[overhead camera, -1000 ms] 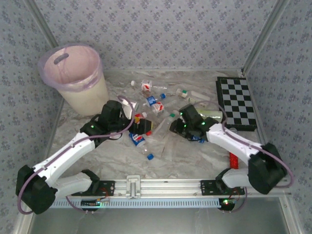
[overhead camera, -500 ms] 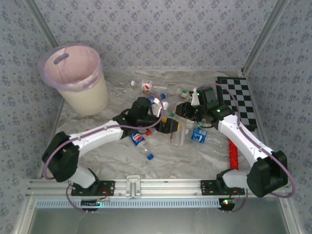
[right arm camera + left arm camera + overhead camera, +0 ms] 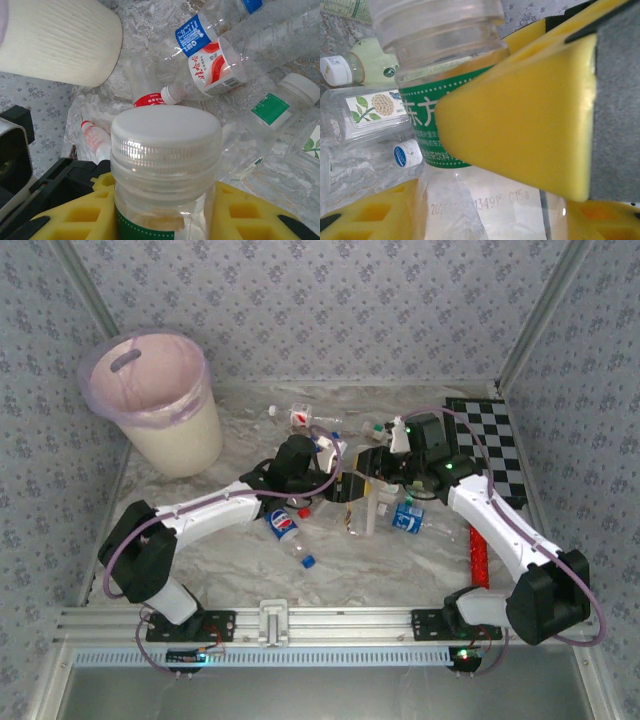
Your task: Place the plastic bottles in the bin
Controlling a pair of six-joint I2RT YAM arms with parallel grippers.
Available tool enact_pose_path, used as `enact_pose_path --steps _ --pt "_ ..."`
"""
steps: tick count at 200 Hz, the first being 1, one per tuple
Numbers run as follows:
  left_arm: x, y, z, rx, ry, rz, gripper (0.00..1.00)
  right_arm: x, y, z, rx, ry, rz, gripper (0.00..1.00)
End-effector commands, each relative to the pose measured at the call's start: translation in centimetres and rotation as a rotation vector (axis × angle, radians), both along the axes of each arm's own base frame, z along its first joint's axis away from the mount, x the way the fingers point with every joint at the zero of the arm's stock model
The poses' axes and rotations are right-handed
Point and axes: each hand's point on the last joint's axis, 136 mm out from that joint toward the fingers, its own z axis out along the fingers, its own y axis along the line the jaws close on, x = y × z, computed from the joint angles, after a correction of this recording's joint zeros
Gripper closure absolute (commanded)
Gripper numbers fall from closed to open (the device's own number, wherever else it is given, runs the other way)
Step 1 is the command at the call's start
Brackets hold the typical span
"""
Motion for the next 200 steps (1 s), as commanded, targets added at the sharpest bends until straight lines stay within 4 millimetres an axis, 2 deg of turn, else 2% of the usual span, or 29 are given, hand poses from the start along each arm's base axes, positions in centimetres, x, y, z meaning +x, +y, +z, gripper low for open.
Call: enact_pose_path --steps 1,21,24,48,57,59,73,95,98,107,128,155,179,200 --pt "-0.5 -0.6 3.6 -0.038 -0.092 -0.052 0.46 1.2 -0.2 1.7 -0.002 -0.058 0.004 0.46" --pt "-0.2 0.0 4.6 -0.009 -0.123 -0.056 0.48 1.9 -2.5 2.4 -0.071 -0.083 -0.05 0.03" --pt "-0.1 0.1 4.9 -0.005 -0.129 -0.055 0.48 2.1 -3.0 2.6 -0.082 -0.091 -0.065 0.0" --pt "1.3 2.6 7.7 0.056 -0.208 -0.023 0.48 2.9 -7.9 3.9 -0.145 -0.118 -0.201 0.0" --pt "2.3 4.1 9.3 0.081 -0.252 0.005 0.48 3.0 -9.8 3.5 -0.186 -0.104 -0.251 0.0" --pt "2.5 4.4 9.6 0.088 -0.264 0.01 0.48 3.0 -10.2 4.2 -0.192 -0.109 -0.262 0.0" --pt "4.6 7.6 12.2 0.151 -0.33 0.086 0.49 2.7 -11.8 3.8 -0.227 -0.075 -0.29 0.0" --pt "8.9 14.0 18.1 0.19 -0.441 0.304 0.53 2.1 -12.3 2.6 -0.222 -0.035 -0.279 0.0" --pt "9.5 14.9 18.8 0.192 -0.456 0.337 0.55 1.6 -12.3 1.3 -0.228 -0.003 -0.272 0.0" --pt "11.2 17.8 21.0 0.199 -0.502 0.449 0.6 1.1 -12.2 0.2 -0.229 0.022 -0.26 0.0" --pt "14.2 24.0 24.6 0.17 -0.562 0.65 0.72 0.0 -12.2 -1.3 -0.237 0.063 -0.243 0.0" --pt "17.3 30.9 26.4 0.177 -0.578 0.864 0.77 -1.0 -12.7 -1.9 -0.276 0.077 -0.228 0.0" --pt "19.9 37.7 26.3 0.269 -0.576 1.101 0.79 -1.7 -13.2 -1.9 -0.303 0.072 -0.227 0.0" --pt "21.1 43.2 26.3 0.35 -0.603 1.292 0.85 -2.2 -13.4 -1.7 -0.31 0.064 -0.227 0.0"
